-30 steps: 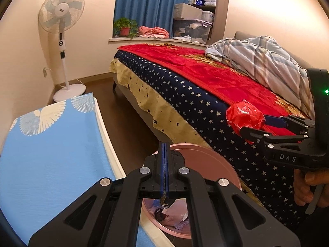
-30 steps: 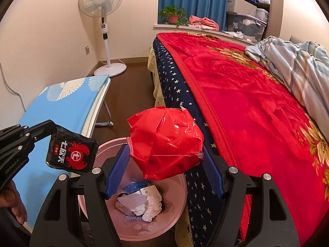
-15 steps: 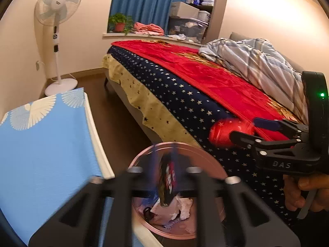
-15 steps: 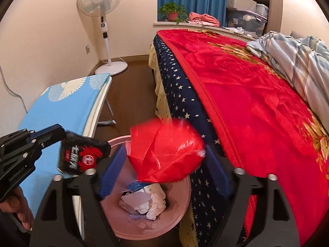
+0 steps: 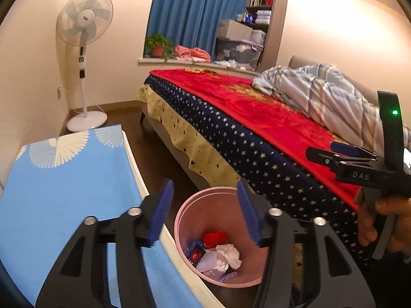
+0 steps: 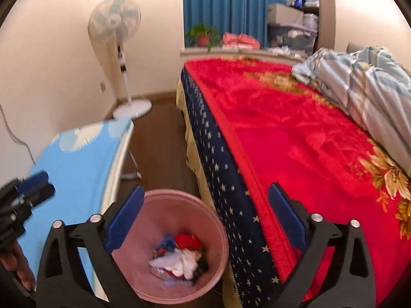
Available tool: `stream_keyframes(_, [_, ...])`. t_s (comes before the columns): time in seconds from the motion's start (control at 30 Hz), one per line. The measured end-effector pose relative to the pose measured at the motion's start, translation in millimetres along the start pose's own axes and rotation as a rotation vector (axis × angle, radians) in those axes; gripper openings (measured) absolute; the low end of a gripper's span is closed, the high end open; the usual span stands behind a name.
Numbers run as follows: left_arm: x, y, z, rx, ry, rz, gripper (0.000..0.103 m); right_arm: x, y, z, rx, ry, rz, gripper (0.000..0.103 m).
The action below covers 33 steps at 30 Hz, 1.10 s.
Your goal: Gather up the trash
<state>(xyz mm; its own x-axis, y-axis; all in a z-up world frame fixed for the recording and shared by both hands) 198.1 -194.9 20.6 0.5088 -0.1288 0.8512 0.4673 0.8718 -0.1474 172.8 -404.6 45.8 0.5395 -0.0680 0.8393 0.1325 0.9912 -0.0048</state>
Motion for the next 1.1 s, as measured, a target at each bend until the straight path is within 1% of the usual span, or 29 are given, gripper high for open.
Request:
stream_keyframes(0.03, [1, -1, 6, -0.002, -0.011, 0.004, 0.060, 1, 2, 7, -0.007, -0.012, -0.001, 0.098])
stream_keyframes(0.1, [2, -3, 21, 0.005, -0.037, 0.009, 0.071, 2, 7, 19, -0.003, -0.032, -0.013, 0.098])
stream_keyframes(0.17, [2, -6, 31, 0.007, -0.053, 0.007, 0.077, -3, 10, 32, -0.009, -0.052, -0.040, 0.098])
stream_keyframes(0.27, [-2, -9, 49, 0.020, -0.084, 0.002, 0.079, -24, 8, 44, -0.021, -0.045, -0.131, 0.098])
stream_keyframes(0.3, [-4, -10, 55, 0.021, -0.091, 0.005, 0.081, -32, 7, 48, -0.033, -0.044, -0.154, 0.098])
stream_keyframes(0.33, [-6, -9, 61, 0.024, -0.097, 0.009, 0.082, -42, 7, 54, -0.062, -0.047, -0.170, 0.098])
stream_keyframes(0.4, [-11, -8, 72, 0.036, -0.108, 0.017, 0.083, -52, 13, 59, -0.075, -0.041, -0.169, 0.098])
stream_keyframes(0.5, [-20, -2, 90, 0.083, -0.132, 0.025, 0.085, -67, 31, 62, -0.056, -0.020, -0.139, 0.098])
stream_keyframes(0.57, [-27, 3, 101, 0.105, -0.142, 0.042, 0.088, -75, 47, 64, -0.036, -0.007, -0.097, 0.098])
stream_keyframes(0.6, [-30, 4, 105, 0.099, -0.140, 0.050, 0.090, -77, 51, 65, -0.033, -0.007, -0.083, 0.098])
stream_keyframes(0.63, [-34, 7, 109, 0.109, -0.137, 0.059, 0.090, -79, 57, 67, -0.032, -0.015, -0.065, 0.098])
stream_keyframes(0.77, [-52, 28, 126, 0.221, -0.138, 0.087, 0.092, -90, 78, 75, -0.016, -0.027, -0.027, 0.098])
stream_keyframes(0.8, [-55, 32, 129, 0.237, -0.134, 0.096, 0.092, -93, 83, 76, -0.009, -0.024, -0.024, 0.098])
stream_keyframes(0.83, [-61, 40, 132, 0.263, -0.124, 0.116, 0.092, -98, 90, 77, 0.006, -0.018, -0.024, 0.098])
stream_keyframes(0.93, [-74, 57, 141, 0.303, -0.099, 0.160, 0.093, -109, 108, 77, 0.036, 0.004, -0.008, 0.098])
stream_keyframes(0.97, [-79, 60, 143, 0.314, -0.089, 0.171, 0.095, -112, 113, 76, 0.047, 0.008, -0.006, 0.098])
stream_keyframes(1.0, [-84, 65, 145, 0.325, -0.076, 0.185, 0.095, -114, 118, 76, 0.058, 0.014, -0.002, 0.098])
stream_keyframes(1.03, [-93, 70, 146, 0.337, -0.051, 0.200, 0.095, -117, 125, 77, 0.061, 0.016, 0.008, 0.098])
stream_keyframes(1.07, [-100, 72, 148, 0.348, -0.042, 0.208, 0.095, -119, 128, 77, 0.059, 0.015, 0.015, 0.098])
stream_keyframes(1.1, [-108, 77, 152, 0.376, -0.036, 0.221, 0.095, -121, 132, 77, 0.058, 0.015, 0.021, 0.098])
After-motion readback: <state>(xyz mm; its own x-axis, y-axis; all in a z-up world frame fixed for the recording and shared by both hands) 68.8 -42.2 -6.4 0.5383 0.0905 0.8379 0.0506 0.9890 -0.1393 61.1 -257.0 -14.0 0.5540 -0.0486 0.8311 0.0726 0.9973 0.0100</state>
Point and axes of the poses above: each gripper's, at about its wrist camera, not at the fingertips, and z roughly against the way its jaws point, y to its left, x to its top, the point moved 9 cm from there along -z, roughly the way its jaws point, and after that the axes turned 3 degrees about x, right-handed, at the moved point
